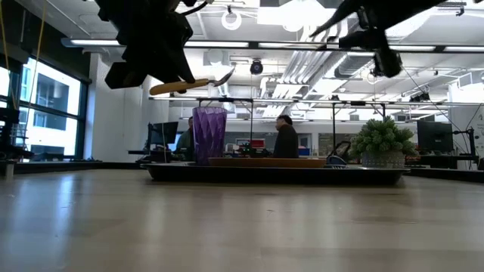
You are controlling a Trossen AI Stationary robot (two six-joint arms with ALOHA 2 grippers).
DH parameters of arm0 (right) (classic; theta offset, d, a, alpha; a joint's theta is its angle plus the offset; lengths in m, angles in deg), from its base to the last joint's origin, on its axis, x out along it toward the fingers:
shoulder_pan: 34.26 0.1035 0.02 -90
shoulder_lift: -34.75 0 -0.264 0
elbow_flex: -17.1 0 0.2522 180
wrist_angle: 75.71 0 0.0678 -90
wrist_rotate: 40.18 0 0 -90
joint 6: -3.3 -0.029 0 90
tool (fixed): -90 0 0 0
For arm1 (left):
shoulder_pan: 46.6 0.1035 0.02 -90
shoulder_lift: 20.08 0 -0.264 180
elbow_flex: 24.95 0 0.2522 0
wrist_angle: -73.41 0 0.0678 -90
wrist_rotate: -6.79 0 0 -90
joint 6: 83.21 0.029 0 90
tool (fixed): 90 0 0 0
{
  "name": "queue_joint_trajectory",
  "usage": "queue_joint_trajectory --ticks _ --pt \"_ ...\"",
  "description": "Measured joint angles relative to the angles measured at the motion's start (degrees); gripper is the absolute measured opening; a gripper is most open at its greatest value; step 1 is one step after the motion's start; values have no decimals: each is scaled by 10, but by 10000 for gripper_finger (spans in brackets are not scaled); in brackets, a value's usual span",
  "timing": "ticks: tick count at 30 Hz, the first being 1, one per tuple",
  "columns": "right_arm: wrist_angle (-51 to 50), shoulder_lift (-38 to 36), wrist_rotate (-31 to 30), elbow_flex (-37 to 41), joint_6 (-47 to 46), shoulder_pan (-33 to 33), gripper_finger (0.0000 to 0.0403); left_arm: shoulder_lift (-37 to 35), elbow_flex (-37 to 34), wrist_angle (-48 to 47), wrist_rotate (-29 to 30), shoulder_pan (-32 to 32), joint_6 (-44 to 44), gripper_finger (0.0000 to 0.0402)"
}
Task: Pick and place plate/cup/fork/spoon on tray
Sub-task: Put the yellow spoon on the black tray
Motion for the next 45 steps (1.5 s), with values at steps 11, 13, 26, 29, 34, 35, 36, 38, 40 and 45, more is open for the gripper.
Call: queue_joint_trajectory --ticks 11,13,26,29,34,35,36,38,40,45 --pt "88 82 63 -22 33 -36 148 0 0 48 4 6 3 42" --pt "89 98 75 -36 37 -42 160 0 0 57 4 6 5 42" --pt "68 244 170 -170 67 -85 149 0 0 65 5 6 15 44" --pt "67 264 182 -190 67 -89 145 0 0 66 5 6 16 44" --pt "54 286 202 -206 67 -101 147 0 0 69 5 5 24 44" --pt "50 288 203 -209 67 -104 147 0 0 70 4 5 25 44" --pt "54 290 207 -212 67 -106 147 0 0 69 4 6 26 44" --pt "45 291 207 -212 67 -111 147 0 0 68 3 5 26 44" --pt "42 291 208 -212 67 -116 147 0 0 69 -1 6 29 44" --pt "44 291 219 -212 71 -127 146 0 0 75 -5 6 31 45"
